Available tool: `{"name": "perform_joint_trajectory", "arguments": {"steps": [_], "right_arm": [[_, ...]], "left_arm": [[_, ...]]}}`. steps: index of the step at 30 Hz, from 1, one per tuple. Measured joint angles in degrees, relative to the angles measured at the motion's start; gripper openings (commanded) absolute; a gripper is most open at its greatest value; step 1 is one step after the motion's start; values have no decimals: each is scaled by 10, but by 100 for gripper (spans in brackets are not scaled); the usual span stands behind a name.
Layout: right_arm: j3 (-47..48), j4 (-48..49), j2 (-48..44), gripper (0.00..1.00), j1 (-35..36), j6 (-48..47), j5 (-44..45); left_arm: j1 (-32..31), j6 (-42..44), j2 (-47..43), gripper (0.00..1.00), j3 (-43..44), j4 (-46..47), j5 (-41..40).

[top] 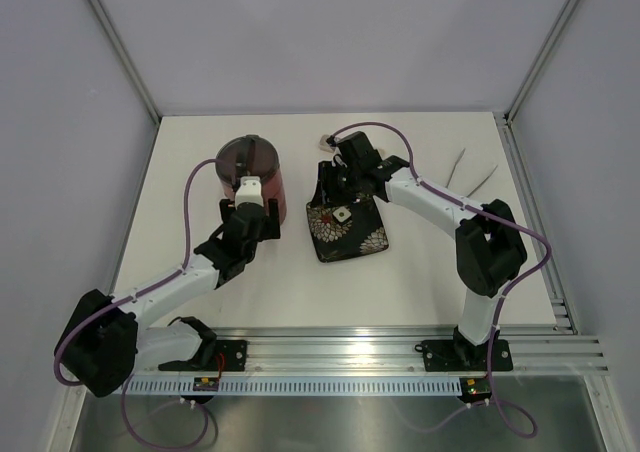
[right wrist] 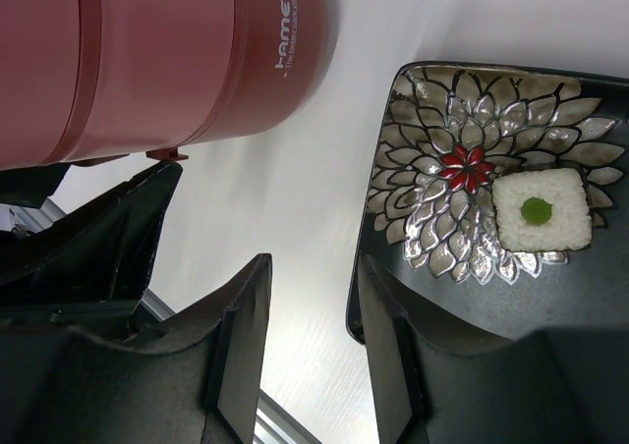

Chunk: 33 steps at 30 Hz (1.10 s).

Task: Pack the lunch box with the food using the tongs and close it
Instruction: Adjust the fastener in the packing box.

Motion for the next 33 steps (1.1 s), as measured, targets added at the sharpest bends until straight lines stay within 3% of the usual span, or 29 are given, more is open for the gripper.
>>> {"name": "perform_joint_trajectory", "arguments": {"steps": [3,6,12,16,20,33], "right_arm": [[0,0,0,49,0,-2,2],[0,0,0,49,0,-2,3],[0,0,0,49,0,-4,3],[0,0,0,49,0,-4,3],[0,0,0,49,0,-4,3],[-10,1,-1,49,0,-4,3]], "left_arm": [[0,5,1,99,-1,5,2],[0,7,1,97,-3,10,5],[0,17,1,84,-6,15,9],[0,20,2,87,-6,15,9],[0,17,6,99,-4,17,10],[-9,3,18,95,2,18,-7]]}}
